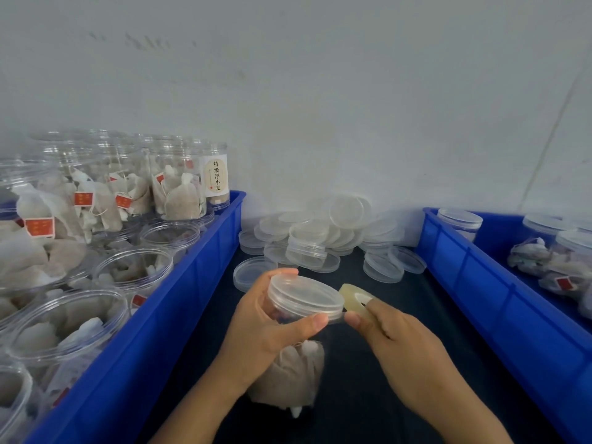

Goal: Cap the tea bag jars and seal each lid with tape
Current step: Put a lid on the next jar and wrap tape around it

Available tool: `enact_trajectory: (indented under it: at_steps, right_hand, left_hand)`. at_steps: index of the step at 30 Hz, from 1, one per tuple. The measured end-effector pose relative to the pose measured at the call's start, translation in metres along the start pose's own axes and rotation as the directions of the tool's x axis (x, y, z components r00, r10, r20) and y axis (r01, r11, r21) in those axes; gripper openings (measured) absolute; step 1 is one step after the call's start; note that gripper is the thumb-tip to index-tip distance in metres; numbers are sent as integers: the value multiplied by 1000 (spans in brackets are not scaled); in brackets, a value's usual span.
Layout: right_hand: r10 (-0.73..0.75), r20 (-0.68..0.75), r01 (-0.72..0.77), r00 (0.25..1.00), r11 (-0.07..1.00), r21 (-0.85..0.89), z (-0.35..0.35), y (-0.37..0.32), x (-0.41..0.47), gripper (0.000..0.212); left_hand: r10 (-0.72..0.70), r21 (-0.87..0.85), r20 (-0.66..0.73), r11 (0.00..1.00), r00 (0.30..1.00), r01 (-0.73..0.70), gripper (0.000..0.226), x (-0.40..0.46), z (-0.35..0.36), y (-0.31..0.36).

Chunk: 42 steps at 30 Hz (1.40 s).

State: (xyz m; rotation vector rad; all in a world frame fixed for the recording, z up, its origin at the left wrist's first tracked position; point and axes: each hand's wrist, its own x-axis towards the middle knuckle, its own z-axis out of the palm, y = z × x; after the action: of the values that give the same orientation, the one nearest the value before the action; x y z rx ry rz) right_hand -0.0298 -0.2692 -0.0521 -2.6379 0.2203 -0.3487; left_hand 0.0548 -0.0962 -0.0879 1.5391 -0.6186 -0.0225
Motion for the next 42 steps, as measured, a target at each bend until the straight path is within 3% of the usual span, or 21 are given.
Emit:
enact_trajectory:
  at_steps: [11, 16, 20, 22, 24, 26, 29, 32, 34, 37, 42]
  right_hand:
    - [-31, 79, 27, 996, 998, 51, -2, 1, 0, 58]
    - [-57, 106, 31, 993, 973, 228, 2, 3, -2, 64]
    - [-175, 39, 154, 984, 935, 318, 11, 2, -3, 48]
    - [-193, -1, 176, 981, 890, 421, 16, -1, -3, 41]
    - [-177, -30, 169, 984, 860, 481, 20, -2, -2, 40]
    - [-154, -62, 165, 986, 868, 469, 23, -3, -2, 41]
    - [-124, -78, 146, 989, 881, 451, 28, -6, -3, 45]
    - [-120, -95, 149, 988, 893, 425, 30, -8, -6, 46]
    - [-130, -97, 158, 987, 899, 409, 29, -9, -6, 49]
    - [-151, -67, 165, 986, 908, 385, 28, -13, -7, 55]
    - [-142, -3, 135, 990, 936, 325, 22, -21, -9, 54]
  left_hand:
    - [3, -115, 45, 993, 999, 2, 79, 1, 1, -2]
    - [-60, -258, 112, 962, 992, 87, 110, 1, -3, -1]
    - [-92, -239, 125, 964, 988, 120, 115, 3, -5, 0]
    - [-90, -206, 95, 973, 991, 108, 101, 3, -4, 0]
    - [-51, -148, 42, 987, 998, 56, 72, 0, 0, 0]
    - [27, 1, -97, 1000, 995, -27, 51, -3, 8, 0]
    - [161, 274, -374, 960, 913, -57, 57, -8, 22, 1]
    - [175, 386, -417, 923, 892, -1, 66, -13, 29, 3]
    - [95, 395, -369, 917, 924, 63, 81, -15, 31, 5]
    - [12, 378, -390, 914, 921, 148, 105, -13, 32, 7]
    - [-46, 224, -405, 963, 913, 148, 86, -9, 23, 7]
